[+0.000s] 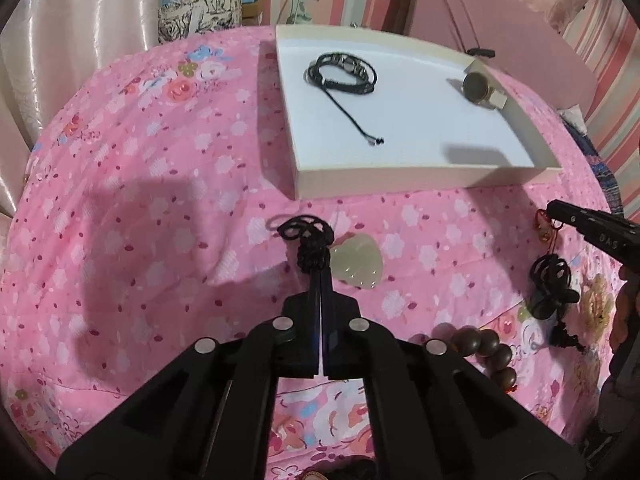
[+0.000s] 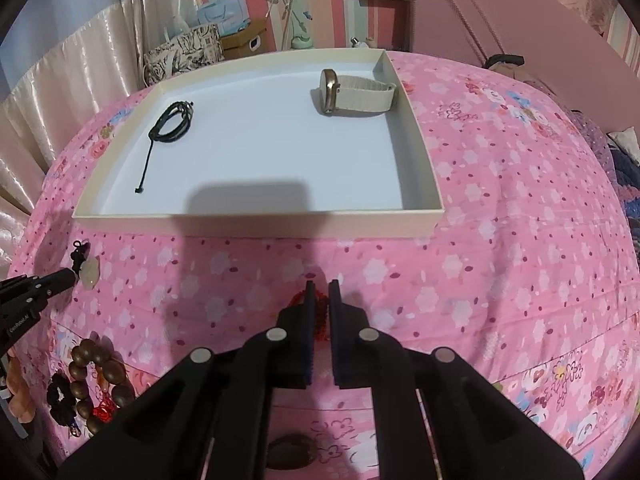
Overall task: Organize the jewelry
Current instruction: 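Carry the red charm and jade pendant into the tray and open both grippers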
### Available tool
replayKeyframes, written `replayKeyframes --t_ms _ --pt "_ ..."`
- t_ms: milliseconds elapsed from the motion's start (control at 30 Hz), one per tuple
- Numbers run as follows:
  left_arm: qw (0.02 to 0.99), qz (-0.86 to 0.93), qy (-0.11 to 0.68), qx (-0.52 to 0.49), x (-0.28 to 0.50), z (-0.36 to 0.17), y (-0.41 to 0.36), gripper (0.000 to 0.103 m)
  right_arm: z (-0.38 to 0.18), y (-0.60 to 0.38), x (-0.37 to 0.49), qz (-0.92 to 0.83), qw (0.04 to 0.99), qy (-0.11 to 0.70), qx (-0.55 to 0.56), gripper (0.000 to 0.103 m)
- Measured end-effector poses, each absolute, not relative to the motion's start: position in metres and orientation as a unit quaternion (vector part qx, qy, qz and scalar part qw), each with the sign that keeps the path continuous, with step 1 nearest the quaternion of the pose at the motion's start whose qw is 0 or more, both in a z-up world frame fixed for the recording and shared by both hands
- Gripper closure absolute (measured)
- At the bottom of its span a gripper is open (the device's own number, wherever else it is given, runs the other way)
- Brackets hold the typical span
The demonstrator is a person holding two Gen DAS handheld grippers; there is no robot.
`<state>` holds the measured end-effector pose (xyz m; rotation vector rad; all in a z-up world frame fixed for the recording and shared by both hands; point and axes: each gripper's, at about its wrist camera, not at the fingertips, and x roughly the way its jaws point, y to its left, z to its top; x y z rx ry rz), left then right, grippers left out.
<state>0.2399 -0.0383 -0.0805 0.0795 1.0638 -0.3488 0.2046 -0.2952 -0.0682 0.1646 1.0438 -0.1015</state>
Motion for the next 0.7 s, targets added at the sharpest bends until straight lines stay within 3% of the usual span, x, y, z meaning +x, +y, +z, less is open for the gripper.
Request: replayKeyframes --t_ms 167,233,333,400,567,600,633,700 --pt "0.845 -0.152 0.512 0.020 0.246 -0.081 -0.032 0.099 -0.071 -0.296 0.204 -0.046 0.862 0.497 0.084 0.097" --pt "0.844 -0.145 0.517 0.010 0.251 -0.082 -0.029 0.079 -0.072 -0.298 0.202 -0.043 0.863 0.496 0.085 0.097" --pt "0.846 -0.136 0.516 0.007 0.257 -0.081 -0.030 0.057 -0.071 -0.296 0.202 -0.041 0.864 0.495 0.084 0.097" --pt "0.849 -0.134 0.511 0.013 0.262 -0.081 -0.034 0.051 -0.072 -0.296 0.203 -0.041 0.864 0.495 0.083 0.097" --pt "0.842 -0.135 0.523 0.018 0.278 -0.091 -0.043 0.052 -0.076 -0.296 0.205 -0.043 0.863 0.497 0.085 0.097" --pt "0.842 -0.134 0.522 0.019 0.279 -0.091 -0.043 0.057 -0.075 -0.296 0.204 -0.043 0.863 0.497 0.085 0.097" --pt "0.843 -0.133 0.521 0.018 0.280 -0.091 -0.042 0.069 -0.075 -0.296 0.204 -0.043 0.863 0.496 0.085 0.097" --pt "0.840 -0.134 0.525 0.016 0.282 -0.093 -0.042 0.076 -0.075 -0.296 0.203 -0.044 0.864 0.495 0.084 0.097"
